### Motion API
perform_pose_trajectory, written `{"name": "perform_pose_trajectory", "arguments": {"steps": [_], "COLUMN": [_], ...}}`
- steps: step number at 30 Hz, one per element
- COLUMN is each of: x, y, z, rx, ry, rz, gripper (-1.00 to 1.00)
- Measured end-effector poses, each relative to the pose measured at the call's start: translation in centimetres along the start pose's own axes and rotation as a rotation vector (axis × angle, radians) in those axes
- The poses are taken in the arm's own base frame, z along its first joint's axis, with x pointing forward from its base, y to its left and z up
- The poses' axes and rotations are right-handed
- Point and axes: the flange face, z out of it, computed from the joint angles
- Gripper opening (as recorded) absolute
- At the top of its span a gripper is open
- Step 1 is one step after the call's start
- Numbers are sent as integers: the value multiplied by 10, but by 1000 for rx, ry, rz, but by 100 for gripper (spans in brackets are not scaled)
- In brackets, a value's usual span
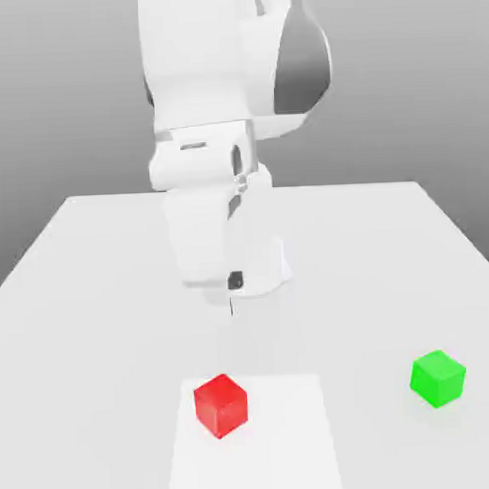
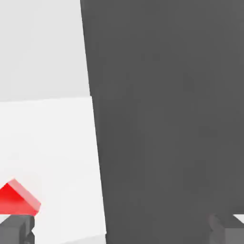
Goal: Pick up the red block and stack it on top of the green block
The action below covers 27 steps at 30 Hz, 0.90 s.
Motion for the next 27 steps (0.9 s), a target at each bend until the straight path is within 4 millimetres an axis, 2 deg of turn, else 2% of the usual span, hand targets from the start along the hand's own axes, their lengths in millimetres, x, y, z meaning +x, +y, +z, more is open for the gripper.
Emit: {"name": "perform_pose_trajectory", "arguments": {"steps": [8,15,25,26,27], "x": [-32,-67,-84,-85,-85], "y": [-20,-39,-46,-48,-48], "z": [61,104,168,172,172], "rx": [74,153,161,163,163], "ry": [-92,-163,-173,-172,-172], "rz": [-329,-617,-660,-659,-659], "gripper": [0,0,0,-100,-100]}}
